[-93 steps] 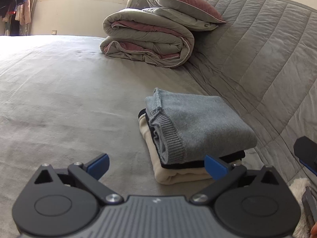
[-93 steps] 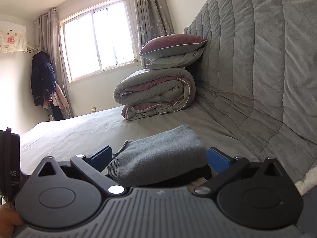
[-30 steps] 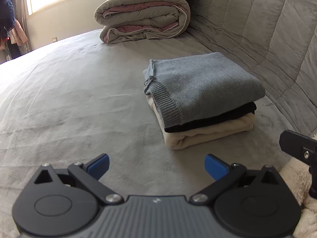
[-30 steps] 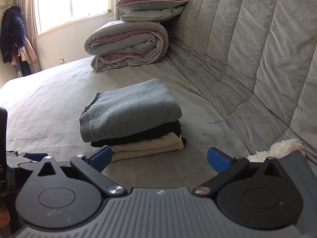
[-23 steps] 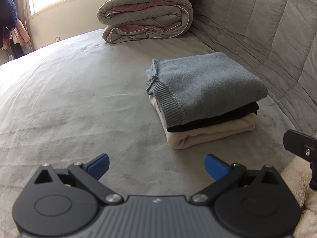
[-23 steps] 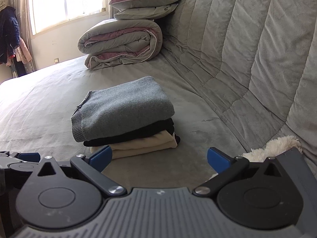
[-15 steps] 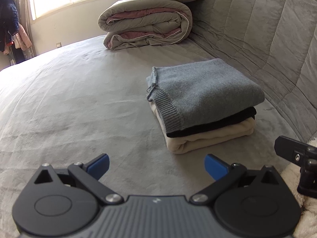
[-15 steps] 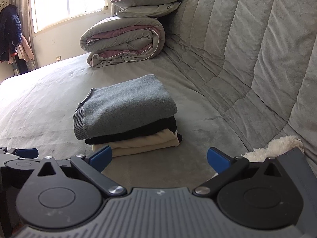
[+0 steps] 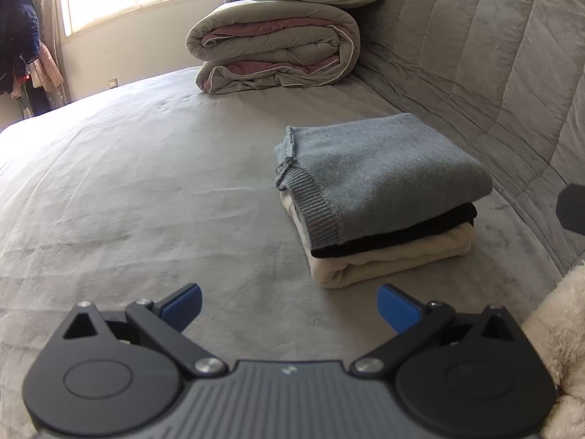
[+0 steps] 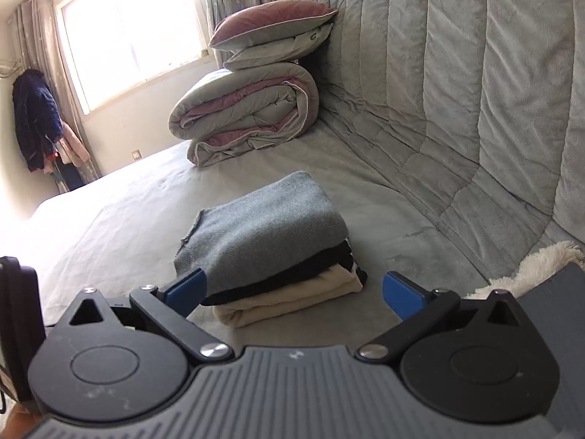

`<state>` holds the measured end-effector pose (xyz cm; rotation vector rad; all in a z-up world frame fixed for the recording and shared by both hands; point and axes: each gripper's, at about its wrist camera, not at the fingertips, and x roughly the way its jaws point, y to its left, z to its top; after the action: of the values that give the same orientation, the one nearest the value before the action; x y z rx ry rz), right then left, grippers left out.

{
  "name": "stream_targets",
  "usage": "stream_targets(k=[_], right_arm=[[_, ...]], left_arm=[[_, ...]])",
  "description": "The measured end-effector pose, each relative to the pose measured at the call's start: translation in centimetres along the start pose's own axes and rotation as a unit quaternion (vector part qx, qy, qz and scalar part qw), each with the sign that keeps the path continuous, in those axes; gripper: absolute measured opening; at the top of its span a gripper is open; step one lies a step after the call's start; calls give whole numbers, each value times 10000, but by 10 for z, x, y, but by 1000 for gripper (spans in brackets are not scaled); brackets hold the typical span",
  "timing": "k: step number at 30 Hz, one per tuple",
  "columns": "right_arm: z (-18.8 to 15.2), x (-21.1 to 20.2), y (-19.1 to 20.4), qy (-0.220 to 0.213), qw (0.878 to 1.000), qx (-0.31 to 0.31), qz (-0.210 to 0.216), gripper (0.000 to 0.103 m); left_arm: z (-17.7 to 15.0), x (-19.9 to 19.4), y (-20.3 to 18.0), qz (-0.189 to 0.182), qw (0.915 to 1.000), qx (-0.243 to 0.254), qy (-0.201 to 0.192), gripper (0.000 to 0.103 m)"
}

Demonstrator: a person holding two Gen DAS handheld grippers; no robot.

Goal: Fold clothes

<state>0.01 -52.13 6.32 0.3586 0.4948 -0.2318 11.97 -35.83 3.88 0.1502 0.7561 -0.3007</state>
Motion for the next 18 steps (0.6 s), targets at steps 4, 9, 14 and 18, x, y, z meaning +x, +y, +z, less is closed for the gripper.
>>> stream_targets(k=[4, 9, 14, 18], right_arm=[[5, 2, 2, -33, 9969, 280, -736, 103], [7, 37, -6, 1087, 9784, 283, -1737, 103], [-2, 56, -5, 1725, 9638, -1, -2034, 103], [-7, 61, 3, 1925, 9536, -413, -2279, 103]], left_arm=[[-1, -1, -3, -24, 10000, 19, -23, 102], [-1, -4, -3, -14, 9999, -14, -126, 102], [-1, -9, -5, 40, 9996, 21, -266, 102], [-2, -11, -6, 84, 9994, 1, -340, 102]])
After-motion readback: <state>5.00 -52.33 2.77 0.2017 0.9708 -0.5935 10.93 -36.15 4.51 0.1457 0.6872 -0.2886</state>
